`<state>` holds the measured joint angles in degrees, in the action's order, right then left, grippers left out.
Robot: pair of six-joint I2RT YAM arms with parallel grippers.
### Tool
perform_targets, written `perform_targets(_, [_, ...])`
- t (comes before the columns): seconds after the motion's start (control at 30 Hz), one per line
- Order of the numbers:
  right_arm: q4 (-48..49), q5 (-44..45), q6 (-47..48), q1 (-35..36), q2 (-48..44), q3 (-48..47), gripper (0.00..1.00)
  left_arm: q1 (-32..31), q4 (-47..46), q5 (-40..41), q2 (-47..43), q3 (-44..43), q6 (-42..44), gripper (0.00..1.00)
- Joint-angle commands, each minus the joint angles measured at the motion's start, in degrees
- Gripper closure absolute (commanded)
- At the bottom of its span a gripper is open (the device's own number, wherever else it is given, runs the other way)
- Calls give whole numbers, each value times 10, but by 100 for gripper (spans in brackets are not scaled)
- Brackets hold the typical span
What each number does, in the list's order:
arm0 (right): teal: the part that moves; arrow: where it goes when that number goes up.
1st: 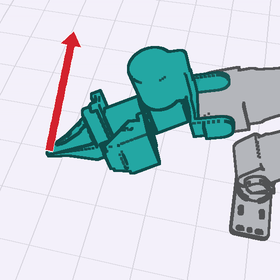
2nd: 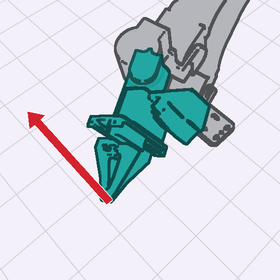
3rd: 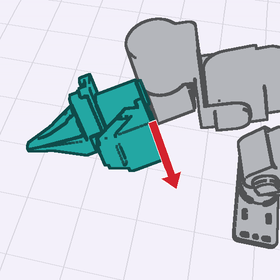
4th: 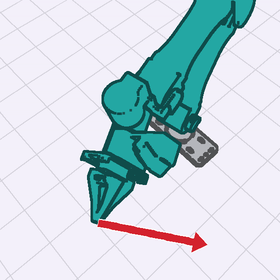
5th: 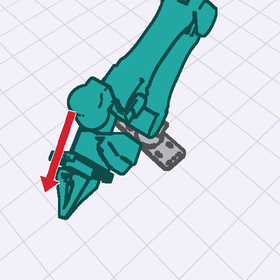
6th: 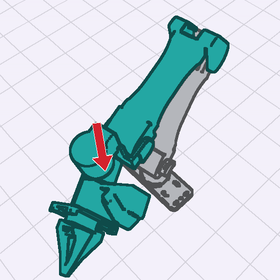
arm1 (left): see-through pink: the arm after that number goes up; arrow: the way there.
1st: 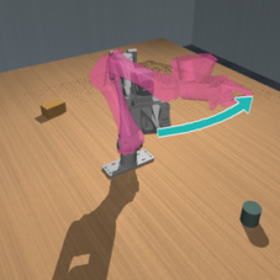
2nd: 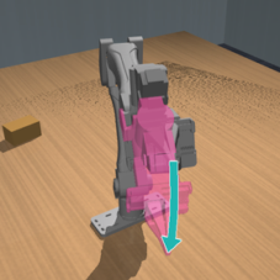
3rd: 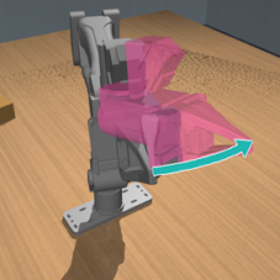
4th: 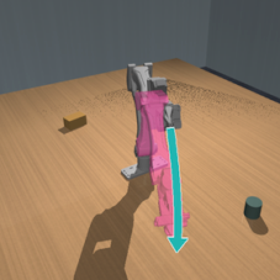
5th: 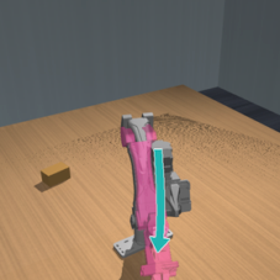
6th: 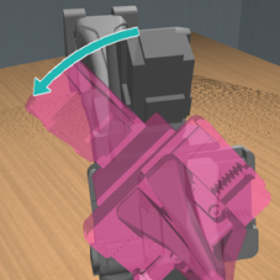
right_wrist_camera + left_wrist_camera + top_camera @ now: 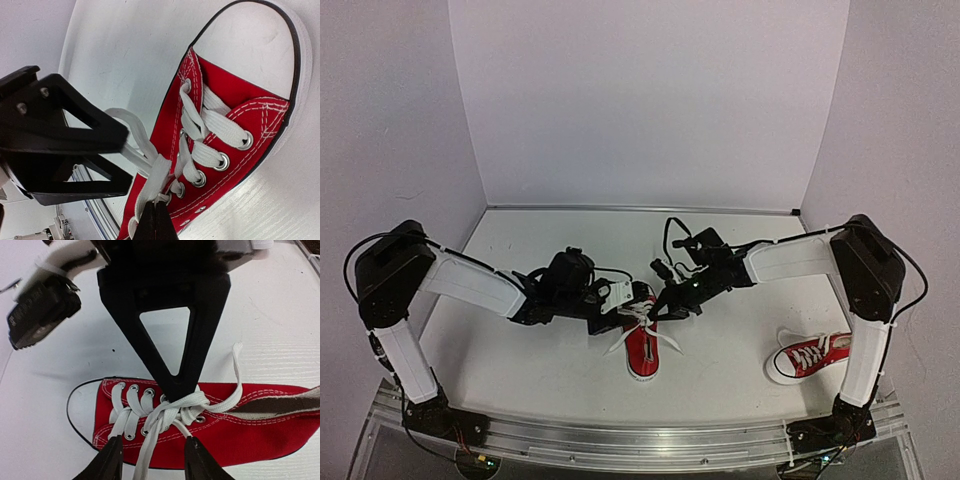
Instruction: Tie the shoes
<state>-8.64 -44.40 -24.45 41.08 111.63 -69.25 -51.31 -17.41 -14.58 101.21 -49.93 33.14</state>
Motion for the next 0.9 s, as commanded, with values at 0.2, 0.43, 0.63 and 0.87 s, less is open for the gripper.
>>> perform_targets(0.2, [7, 2, 11, 2, -25, 4, 100, 6, 53, 20, -24, -16, 47, 43])
perform_targets(0.43, [6, -4, 15, 3, -29, 2, 100, 6, 85, 42, 16, -59, 64, 38])
perform_targets(0.63, [6, -5, 17, 3, -32, 1, 100, 6, 102, 43, 26, -72, 70, 53])
perform_targets(0.87, [6, 6, 17, 3, -48, 14, 100, 6, 103, 41, 20, -55, 64, 86])
